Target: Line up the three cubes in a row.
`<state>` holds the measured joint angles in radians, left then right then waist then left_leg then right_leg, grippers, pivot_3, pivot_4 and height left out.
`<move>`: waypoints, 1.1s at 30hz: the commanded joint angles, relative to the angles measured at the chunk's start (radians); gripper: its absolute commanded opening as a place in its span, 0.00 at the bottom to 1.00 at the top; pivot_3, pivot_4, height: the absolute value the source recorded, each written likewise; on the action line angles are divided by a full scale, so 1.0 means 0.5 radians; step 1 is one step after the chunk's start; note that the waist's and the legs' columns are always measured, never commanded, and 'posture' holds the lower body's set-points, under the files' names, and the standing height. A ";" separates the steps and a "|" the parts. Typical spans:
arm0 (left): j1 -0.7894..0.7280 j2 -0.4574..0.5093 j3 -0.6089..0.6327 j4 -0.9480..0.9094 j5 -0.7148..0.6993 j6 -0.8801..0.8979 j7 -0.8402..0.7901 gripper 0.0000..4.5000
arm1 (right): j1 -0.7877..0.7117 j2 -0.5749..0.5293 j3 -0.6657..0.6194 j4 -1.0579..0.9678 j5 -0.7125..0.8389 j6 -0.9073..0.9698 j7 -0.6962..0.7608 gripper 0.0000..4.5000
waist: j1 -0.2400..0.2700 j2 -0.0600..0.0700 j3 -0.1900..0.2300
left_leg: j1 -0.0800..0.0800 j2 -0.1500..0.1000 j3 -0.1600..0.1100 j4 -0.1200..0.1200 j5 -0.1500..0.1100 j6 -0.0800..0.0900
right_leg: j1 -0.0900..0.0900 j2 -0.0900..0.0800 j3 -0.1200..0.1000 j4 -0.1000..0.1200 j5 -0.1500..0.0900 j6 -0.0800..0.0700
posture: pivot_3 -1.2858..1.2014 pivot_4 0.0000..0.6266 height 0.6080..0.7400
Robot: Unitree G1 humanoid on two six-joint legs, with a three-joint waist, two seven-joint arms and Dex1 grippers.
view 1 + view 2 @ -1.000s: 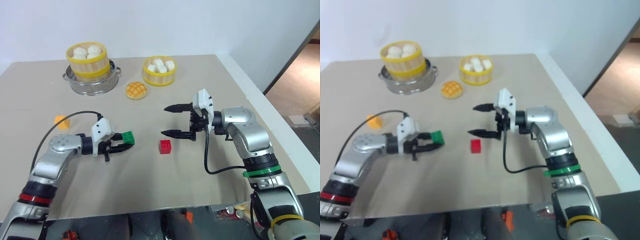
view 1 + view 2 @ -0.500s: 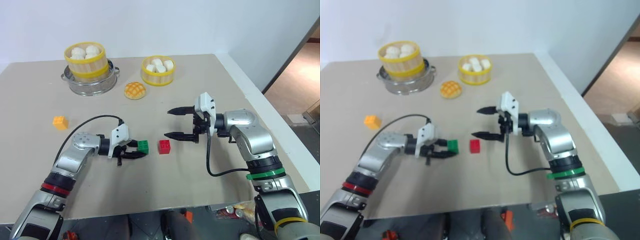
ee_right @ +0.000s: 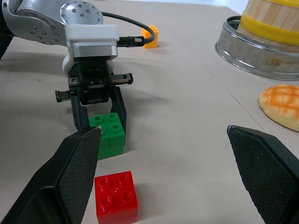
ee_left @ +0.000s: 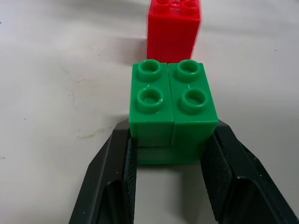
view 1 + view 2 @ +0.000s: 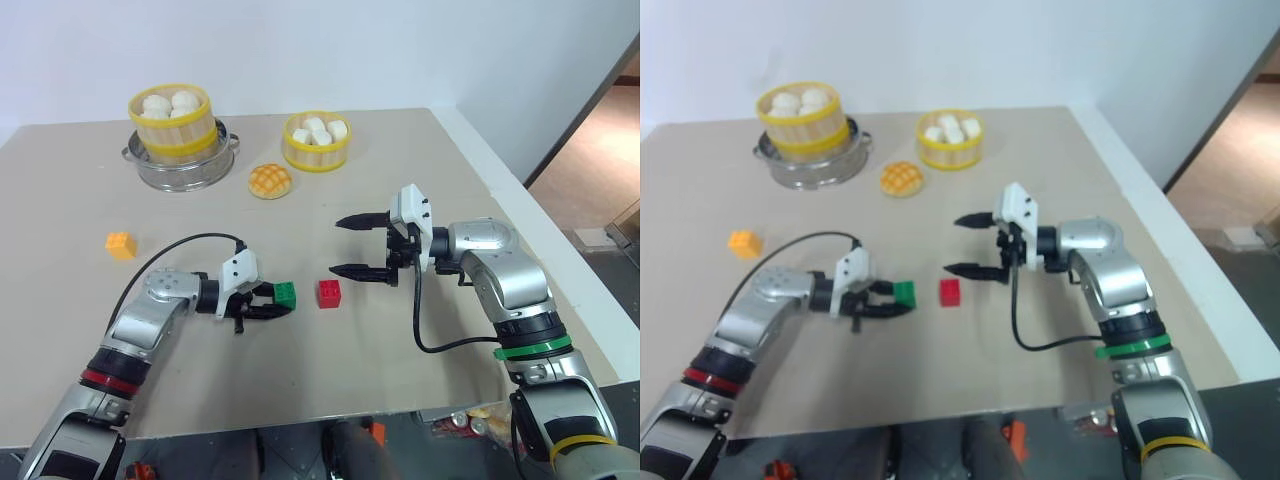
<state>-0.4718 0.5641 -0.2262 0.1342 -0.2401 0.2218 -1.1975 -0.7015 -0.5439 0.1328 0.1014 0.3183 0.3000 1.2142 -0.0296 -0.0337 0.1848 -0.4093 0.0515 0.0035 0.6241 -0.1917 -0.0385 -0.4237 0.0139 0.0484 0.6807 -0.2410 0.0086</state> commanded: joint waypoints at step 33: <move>0.095 0.313 0.698 -0.578 -0.601 0.917 0.217 1.00 | 0.111 -0.080 -0.079 -0.244 0.179 -0.052 0.123 1.00 | -0.029 -0.001 0.000 | 0.000 0.001 -0.001 0.002 0.000 0.001 | 0.001 0.000 0.000 0.001 0.001 0.002 | 0.52 0.24 1.00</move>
<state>-0.4324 0.6936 0.0171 -0.0938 -0.4433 0.5643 -1.1288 -0.6442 -0.5679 0.1249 0.0243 0.3887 0.2809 1.2799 -0.0444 -0.0339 0.1850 -0.4095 0.0522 0.0026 0.6251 -0.1916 -0.0382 -0.4233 0.0142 0.0480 0.6810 -0.2410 0.0097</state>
